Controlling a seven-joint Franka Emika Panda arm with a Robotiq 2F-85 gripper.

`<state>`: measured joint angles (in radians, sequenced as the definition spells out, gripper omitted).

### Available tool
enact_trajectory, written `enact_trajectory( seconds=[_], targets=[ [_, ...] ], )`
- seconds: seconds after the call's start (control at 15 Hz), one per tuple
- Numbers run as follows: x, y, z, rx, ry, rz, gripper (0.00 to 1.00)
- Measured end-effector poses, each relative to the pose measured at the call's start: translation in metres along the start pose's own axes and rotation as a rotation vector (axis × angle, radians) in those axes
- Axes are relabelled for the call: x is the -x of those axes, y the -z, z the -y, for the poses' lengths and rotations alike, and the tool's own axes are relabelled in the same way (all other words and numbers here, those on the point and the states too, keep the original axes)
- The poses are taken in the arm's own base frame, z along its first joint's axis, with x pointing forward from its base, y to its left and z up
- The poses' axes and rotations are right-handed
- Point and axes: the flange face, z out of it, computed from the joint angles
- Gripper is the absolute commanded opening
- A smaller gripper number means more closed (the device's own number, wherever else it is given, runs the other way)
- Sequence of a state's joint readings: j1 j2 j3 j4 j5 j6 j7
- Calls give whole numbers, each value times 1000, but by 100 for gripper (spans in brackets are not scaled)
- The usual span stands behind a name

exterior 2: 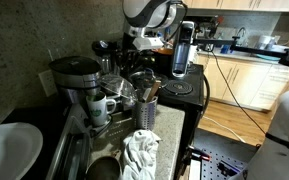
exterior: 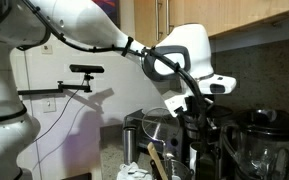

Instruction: Move the bottle of oil to the front of the counter

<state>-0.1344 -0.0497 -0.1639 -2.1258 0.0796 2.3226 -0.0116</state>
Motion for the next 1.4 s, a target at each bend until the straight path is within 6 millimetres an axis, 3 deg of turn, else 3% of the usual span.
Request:
enact_trajectory(
  seconds=[0.47,1.07,1.4],
  targets=[
    [0,55,5,-21,9,-32,14],
    [9,173,6,-52,20,-64,13],
    [7,220,1,-26,2,-85,13]
  ],
)
